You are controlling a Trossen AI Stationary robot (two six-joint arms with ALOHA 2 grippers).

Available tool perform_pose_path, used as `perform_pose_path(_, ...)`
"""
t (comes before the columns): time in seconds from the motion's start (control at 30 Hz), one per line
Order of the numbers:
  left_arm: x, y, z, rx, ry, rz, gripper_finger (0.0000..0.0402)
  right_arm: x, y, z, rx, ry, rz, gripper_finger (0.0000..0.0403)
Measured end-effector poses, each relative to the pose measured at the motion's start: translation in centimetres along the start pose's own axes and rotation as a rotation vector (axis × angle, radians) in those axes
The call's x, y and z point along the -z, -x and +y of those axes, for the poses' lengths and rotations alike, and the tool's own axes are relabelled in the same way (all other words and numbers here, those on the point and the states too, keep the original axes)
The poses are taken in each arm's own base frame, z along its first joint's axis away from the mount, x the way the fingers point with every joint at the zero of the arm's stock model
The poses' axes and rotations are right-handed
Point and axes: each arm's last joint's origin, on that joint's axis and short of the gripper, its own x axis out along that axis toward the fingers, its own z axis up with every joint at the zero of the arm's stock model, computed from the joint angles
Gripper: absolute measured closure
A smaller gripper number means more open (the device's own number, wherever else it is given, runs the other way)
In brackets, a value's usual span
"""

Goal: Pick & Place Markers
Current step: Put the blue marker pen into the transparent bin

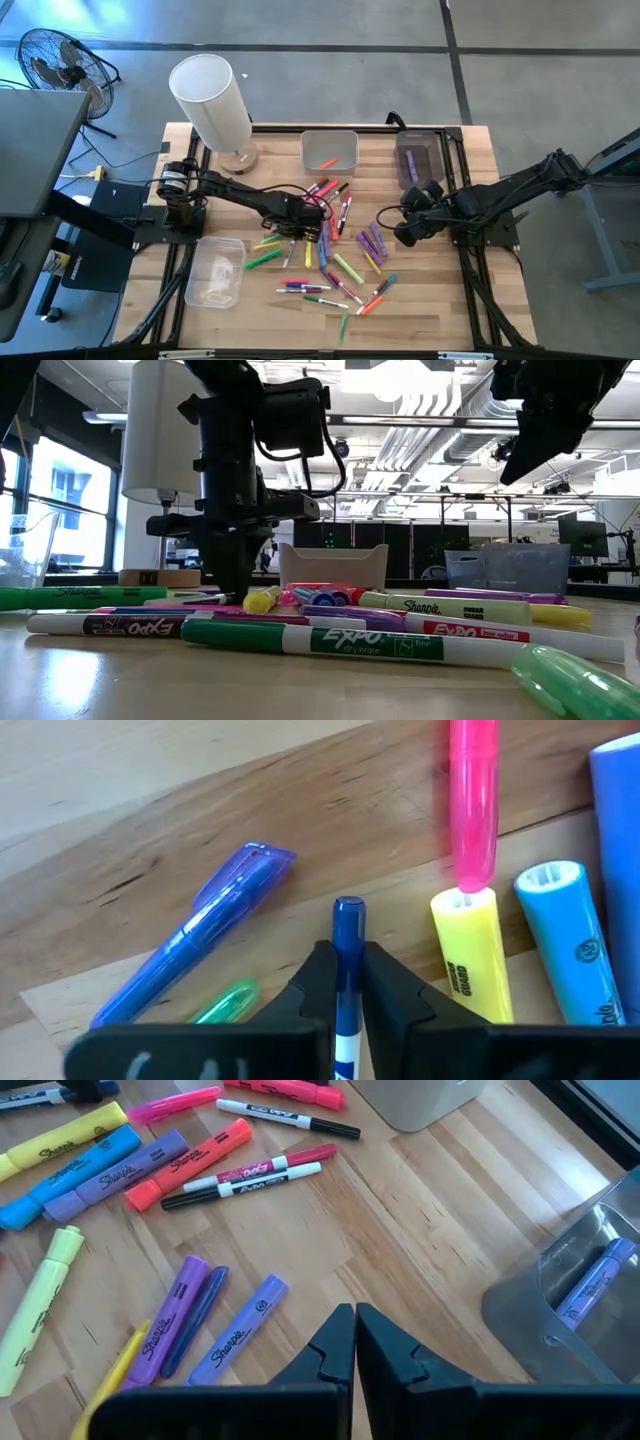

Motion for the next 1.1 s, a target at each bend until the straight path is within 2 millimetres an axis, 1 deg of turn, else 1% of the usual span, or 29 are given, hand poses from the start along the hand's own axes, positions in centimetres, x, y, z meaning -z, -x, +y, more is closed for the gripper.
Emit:
perform_pose_path(0.07,0.2,0.5,-0.1,0.021,-0.008,-0.010,0.0382,0.0,0.0,0.0,0.000,0.000,0.000,0.0399)
perform_pose_path(0.13,0.1,1.5,-0.1,0.047,-0.009,-0.041,0.0382,0.0,0.0,0.0,0.000,0.000,0.000,0.0399)
perform_pose_path(0.37,0.2,7.0,0.8,0.149,-0.049,-0.121,0.0382,0.0,0.0,0.0,0.000,-0.001,0.000,0.0400)
perform_pose_path(0.5,0.9,11.3,2.3,0.209,-0.078,-0.182,0.0382,0.0,0.0,0.0,-0.005,-0.009,-0.004,0.0402)
perform_pose_path(0.57,1.9,13.2,3.7,0.196,-0.093,-0.190,0.0382,-0.1,0.0,0.1,-0.009,-0.012,-0.004,0.0402)
perform_pose_path(0.63,3.1,14.9,4.6,0.222,-0.081,-0.209,0.0382,-0.1,0.0,0.1,-0.013,-0.015,-0.008,0.0401)
perform_pose_path(0.7,4.6,16.4,6.3,0.187,-0.061,-0.217,0.0382,-0.1,0.0,0.2,-0.019,-0.020,-0.012,0.0401)
perform_pose_path(0.8,6.6,17.7,7.9,0.174,-0.015,-0.216,0.0382,-0.2,0.0,0.3,-0.027,-0.029,-0.021,0.0402)
perform_pose_path(0.87,8.2,17.8,9.0,0.102,-0.005,-0.192,0.0382,-0.3,0.0,0.3,-0.031,-0.035,-0.029,0.0401)
perform_pose_path(1.0,11.2,18.0,10.4,0.019,0.018,-0.146,0.0382,-0.4,0.0,0.4,-0.035,-0.041,-0.038,0.0402)
perform_pose_path(1.1,13.1,17.8,11.0,-0.003,0.039,-0.143,0.0382,-0.5,0.0,0.5,-0.047,-0.051,-0.049,0.0402)
